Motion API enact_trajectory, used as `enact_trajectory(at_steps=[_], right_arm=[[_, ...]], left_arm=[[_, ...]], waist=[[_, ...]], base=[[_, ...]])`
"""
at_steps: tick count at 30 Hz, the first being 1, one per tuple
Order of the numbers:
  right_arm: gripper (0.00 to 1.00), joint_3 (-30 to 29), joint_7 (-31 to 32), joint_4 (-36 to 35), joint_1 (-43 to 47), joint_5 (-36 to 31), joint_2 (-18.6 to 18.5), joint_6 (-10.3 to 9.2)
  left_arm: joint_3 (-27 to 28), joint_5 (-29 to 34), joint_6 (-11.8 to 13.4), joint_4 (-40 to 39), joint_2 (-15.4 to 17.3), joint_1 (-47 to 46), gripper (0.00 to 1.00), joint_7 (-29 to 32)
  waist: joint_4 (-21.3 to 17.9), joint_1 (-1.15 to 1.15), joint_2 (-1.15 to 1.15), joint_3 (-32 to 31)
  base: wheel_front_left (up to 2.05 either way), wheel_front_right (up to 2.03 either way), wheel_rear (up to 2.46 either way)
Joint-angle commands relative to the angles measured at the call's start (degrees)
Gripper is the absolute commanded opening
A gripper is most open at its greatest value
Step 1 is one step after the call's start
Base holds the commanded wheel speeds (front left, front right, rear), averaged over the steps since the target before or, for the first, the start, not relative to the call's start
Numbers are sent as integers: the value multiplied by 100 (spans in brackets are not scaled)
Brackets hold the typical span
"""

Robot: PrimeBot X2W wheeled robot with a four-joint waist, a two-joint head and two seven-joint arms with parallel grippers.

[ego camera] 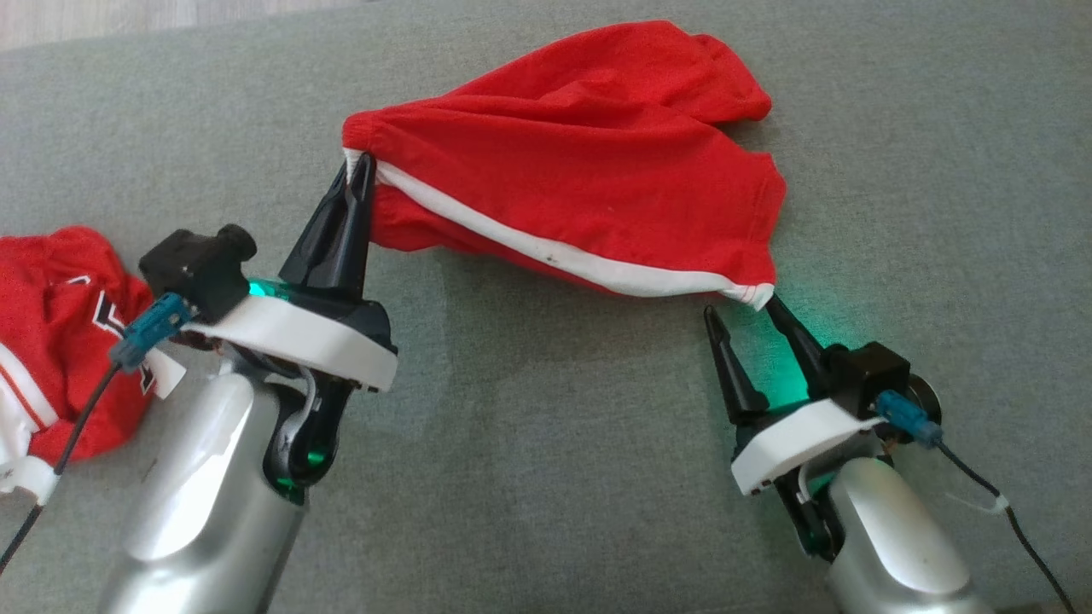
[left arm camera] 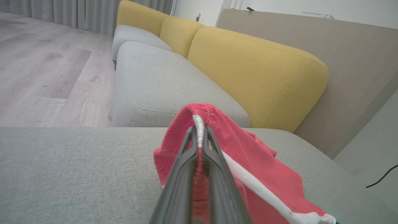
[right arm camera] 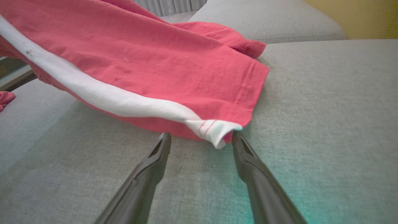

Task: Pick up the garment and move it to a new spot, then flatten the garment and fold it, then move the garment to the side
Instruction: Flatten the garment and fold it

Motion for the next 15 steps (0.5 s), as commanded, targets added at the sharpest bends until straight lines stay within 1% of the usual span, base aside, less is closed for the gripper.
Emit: enact_trajectory(at_steps=[1, 3, 4, 5, 6, 7, 8, 9, 15], right_arm=[[82, 171, -21, -76, -188, 92, -7, -4], [79, 181, -21, -24, -245, 115, -7, -4], [69, 186, -21, -13, -270, 127, -7, -4], [51, 191, -21, -10, -288, 131, -7, -4], [42, 198, -21, -12, -302, 126, -7, -4], [25, 207, -21, -21, -312, 114, -7, -4], [25, 207, -21, -21, -312, 114, -7, -4], [0, 211, -21, -43, -317, 93, -7, -4], [0, 119, -21, -391, -201, -38, -7, -4]], left_arm=[[172, -5, 29, -205, 141, -284, 0, 31], [157, -4, 29, -209, 144, -296, 0, 40], [152, -4, 30, -209, 146, -303, 0, 43], [146, -5, 30, -209, 148, -308, 0, 46], [140, -6, 31, -211, 148, -313, 0, 49], [133, -8, 31, -211, 149, -316, 0, 53], [133, -8, 31, -211, 149, -316, 0, 53], [128, -11, 31, -209, 151, -318, 0, 56], [176, -43, 45, -175, 205, -270, 0, -8]], waist=[[20, 0, 0, 12], [37, 0, 0, 24], [44, 0, 0, 29], [50, 0, 0, 32], [56, 0, 0, 34], [59, 0, 0, 34], [59, 0, 0, 34], [61, 0, 0, 32], [-16, 0, 0, -87]], base=[[0, 0, 0], [0, 0, 0], [0, 0, 0], [0, 0, 0], [0, 0, 0], [0, 0, 0], [0, 0, 0], [0, 0, 0], [0, 0, 0]])
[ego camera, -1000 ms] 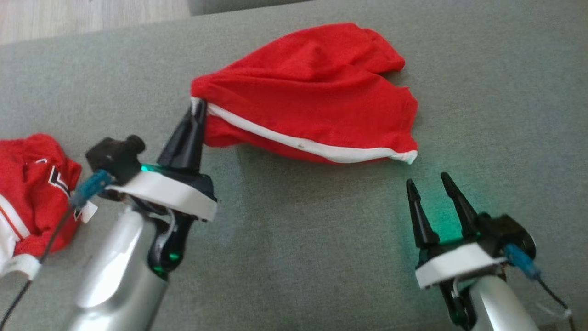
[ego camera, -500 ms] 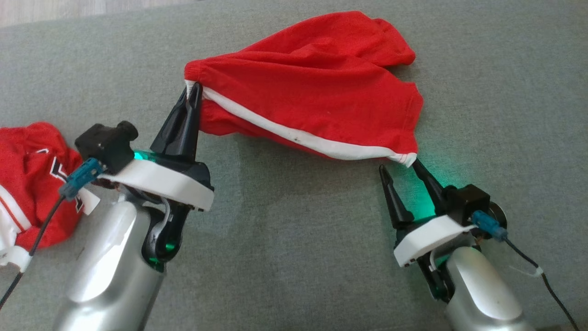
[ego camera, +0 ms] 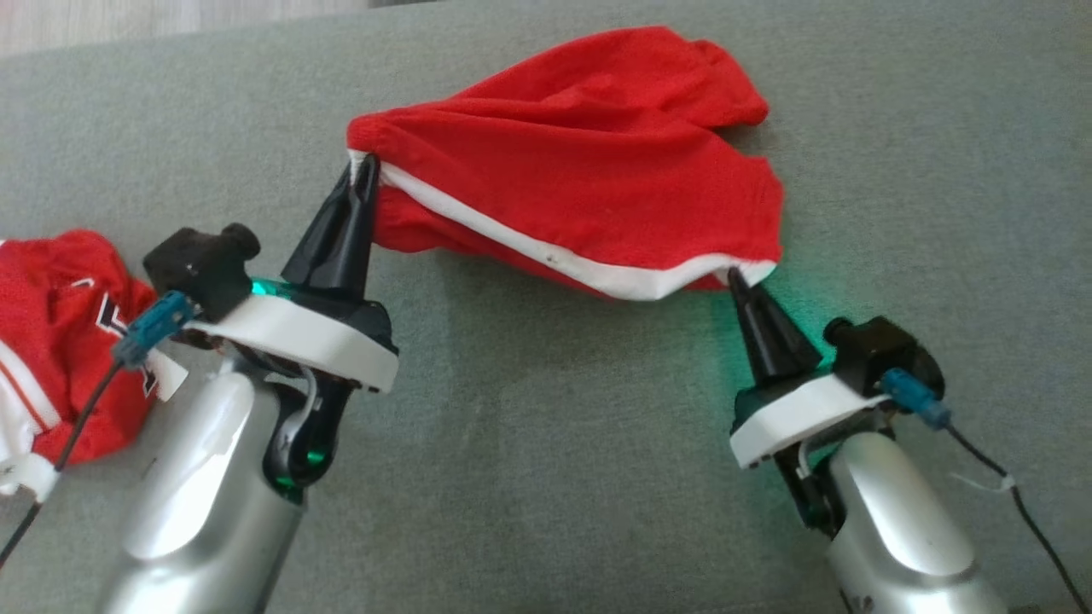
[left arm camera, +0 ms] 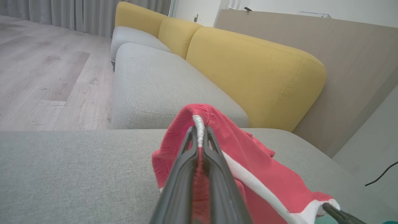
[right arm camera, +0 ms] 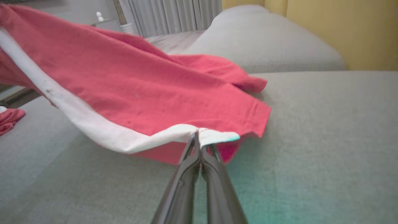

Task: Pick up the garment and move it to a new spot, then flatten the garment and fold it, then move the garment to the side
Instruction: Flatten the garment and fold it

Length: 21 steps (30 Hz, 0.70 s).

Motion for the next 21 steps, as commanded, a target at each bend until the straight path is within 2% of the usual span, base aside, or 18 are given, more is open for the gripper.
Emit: enact_trajectory(at_steps=[1, 8, 13, 18, 21], right_arm=[[0, 40, -21, -286, 19, -31, -5, -4], [0, -377, -21, -1523, 278, -9, -5, -4], [0, -651, -21, -2533, 378, -35, -94, -4], [0, -950, -21, -3381, 121, -40, -736, -4], [0, -1126, -21, -3647, -248, 163, -1144, -4]], left_arm=[[273, -52, 48, -189, 186, -231, 0, -71], [419, -115, 50, -346, 395, -10, 0, -175], [460, -183, 12, -808, 581, 58, 0, -65], [447, -341, -61, -1514, 755, -266, 0, 333], [442, -494, -94, -1860, 827, -626, 0, 668]], waist=[[-55, 0, 0, -53], [-347, 0, 0, -407], [-509, 0, 0, -603], [-604, 0, 0, -657], [-657, 0, 0, -603]], base=[[0, 0, 0], [0, 0, 0], [0, 0, 0], [0, 0, 0], [0, 0, 0]])
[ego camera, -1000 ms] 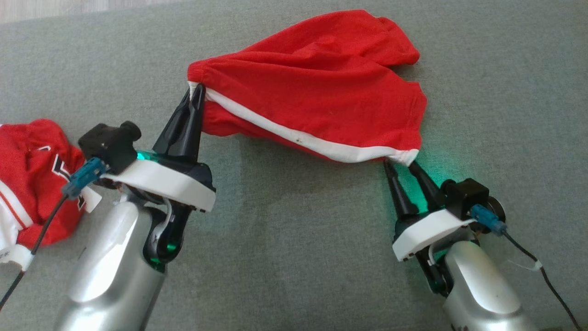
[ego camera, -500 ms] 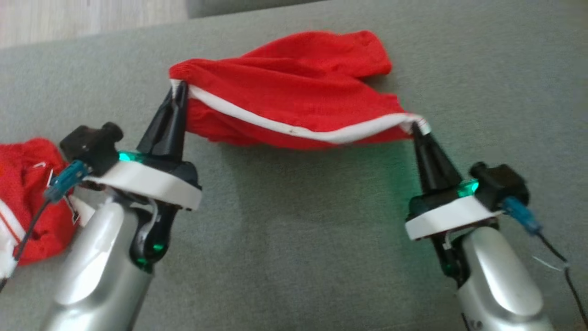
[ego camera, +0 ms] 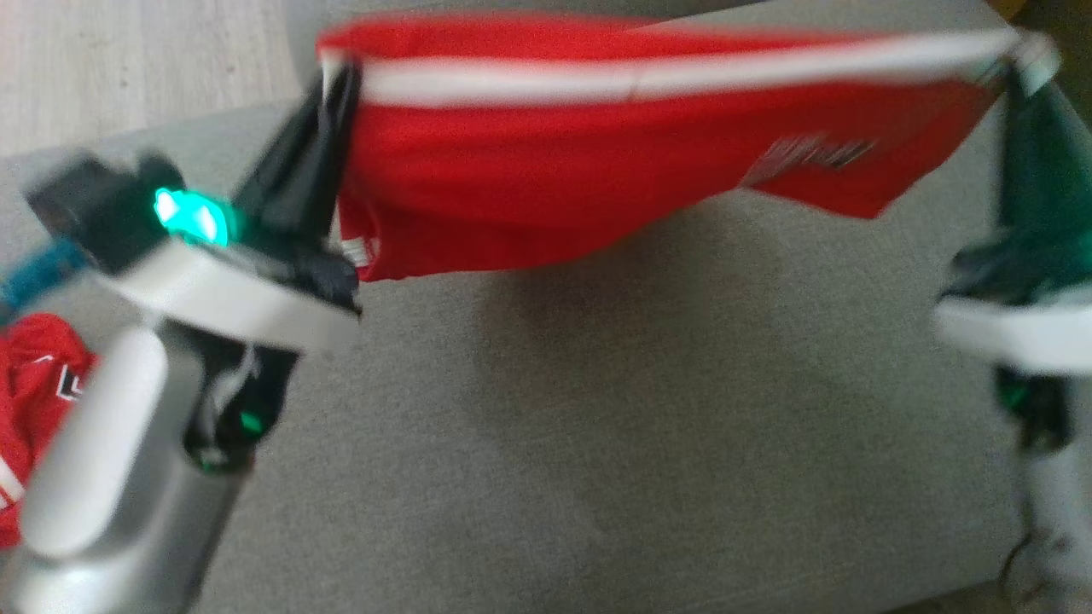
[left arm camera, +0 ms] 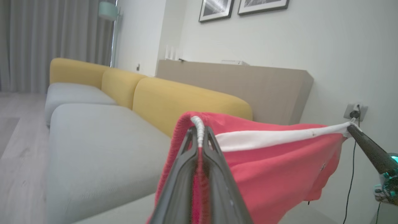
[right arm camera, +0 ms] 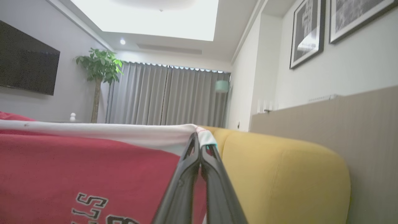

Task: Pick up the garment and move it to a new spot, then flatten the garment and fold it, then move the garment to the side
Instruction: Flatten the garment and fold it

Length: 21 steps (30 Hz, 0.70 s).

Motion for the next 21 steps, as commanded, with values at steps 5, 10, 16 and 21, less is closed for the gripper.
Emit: enact_trajectory(at_steps=[5, 10, 16, 21], right_arm=[[0, -78, 20, 51, -1234, 490, -679, -4], [0, 47, 175, 875, -2452, 1101, -979, -4], [0, 218, 85, 1727, -3521, 1256, -1214, -4], [0, -70, 0, 1958, -4241, 1185, -1468, -4]], left_arm=[[314, -205, -46, -206, 236, -1131, 0, 423], [195, -317, -129, 451, 52, -2138, 0, 555], [-26, -220, -196, 1458, -411, -3308, 0, 134], [-165, -206, -227, 2199, -858, -4393, 0, -628]], waist=[[-41, 1, 0, 255], [17, 1, 0, 680], [196, 1, 0, 1075], [358, 1, 0, 1437]], base=[[0, 0, 0], [0, 0, 0], [0, 0, 0], [0, 0, 0]])
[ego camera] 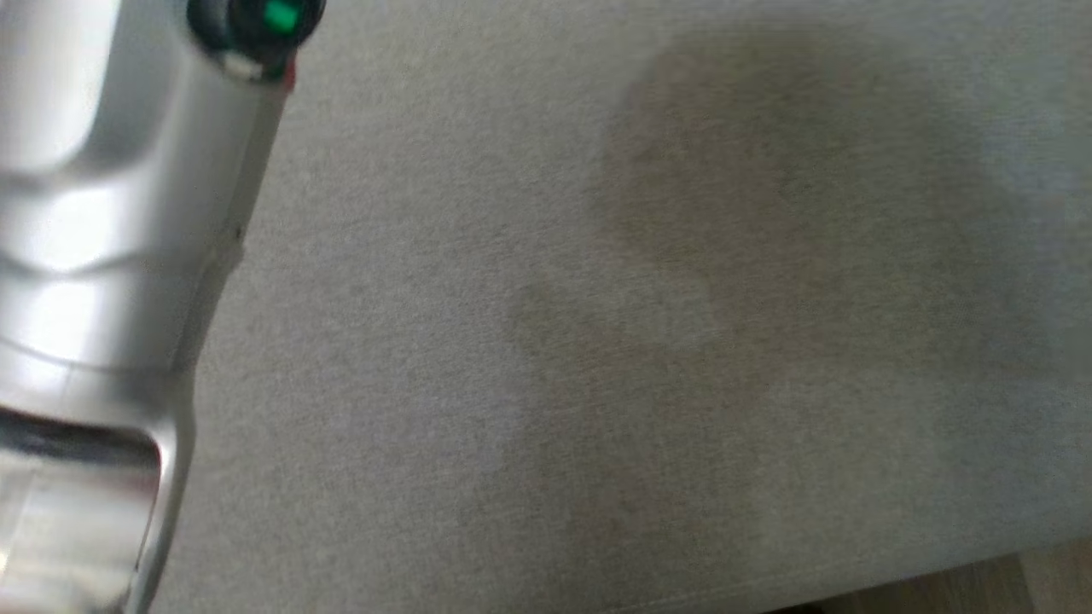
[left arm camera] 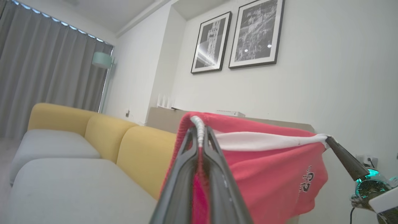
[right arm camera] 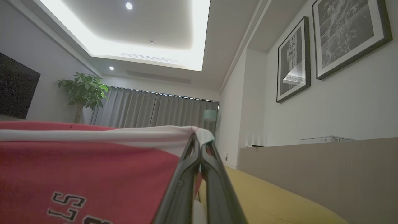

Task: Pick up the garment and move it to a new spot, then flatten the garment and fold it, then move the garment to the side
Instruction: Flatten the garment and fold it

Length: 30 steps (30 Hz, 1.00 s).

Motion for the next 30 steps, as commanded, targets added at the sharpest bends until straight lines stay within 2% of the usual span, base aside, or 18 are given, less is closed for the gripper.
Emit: enact_trajectory(at_steps=[1, 3, 6, 10, 15, 18, 21, 27, 30], right_arm=[[0, -138, -40, -146, -144, -27, -152, -4], [0, -218, -44, -271, -108, -45, -179, -4], [0, -223, -46, -471, 352, 13, -141, -4], [0, -176, -47, -695, 1430, 198, -10, -4], [0, -387, -47, -1152, 2870, 226, 340, -4], [0, -535, -47, -1504, 3729, 242, 540, -4], [0, -688, -47, -1828, 4574, 238, 634, -4], [0, -1197, -27, -2538, 6144, 325, 821, -4], [0, -1538, 74, -3133, 6886, 377, 891, -4]], left_arm=[[118, 4, 10, -27, 196, -312, 0, -151], [-87, -109, 8, 82, 223, -335, 0, -358], [-426, -312, 6, 174, 434, 15, 0, -625], [-1000, -424, 6, 258, 746, 948, 0, -1124], [-1423, -565, 5, 400, 881, 2374, 0, -1543], [-1421, -506, 5, 366, 861, 3198, 0, -1594], [-1237, -181, 9, 220, 818, 3963, 0, -1599], [-806, 192, 254, -88, 667, 5226, 0, -1601], [-769, 274, 360, -463, 730, 5825, 0, -1602]], waist=[[143, -2, 0, 201], [163, -2, 0, 274], [176, -2, 0, 357], [188, -2, 0, 431], [169, -2, 0, 362], [130, -2, 0, 201], [80, -2, 0, 7], [-53, -2, 0, -282], [-96, -2, 0, -334]], base=[[0, 0, 0], [0, 0, 0], [0, 0, 0], [0, 0, 0], [0, 0, 0], [0, 0, 0], [0, 0, 0], [0, 0, 0], [0, 0, 0]])
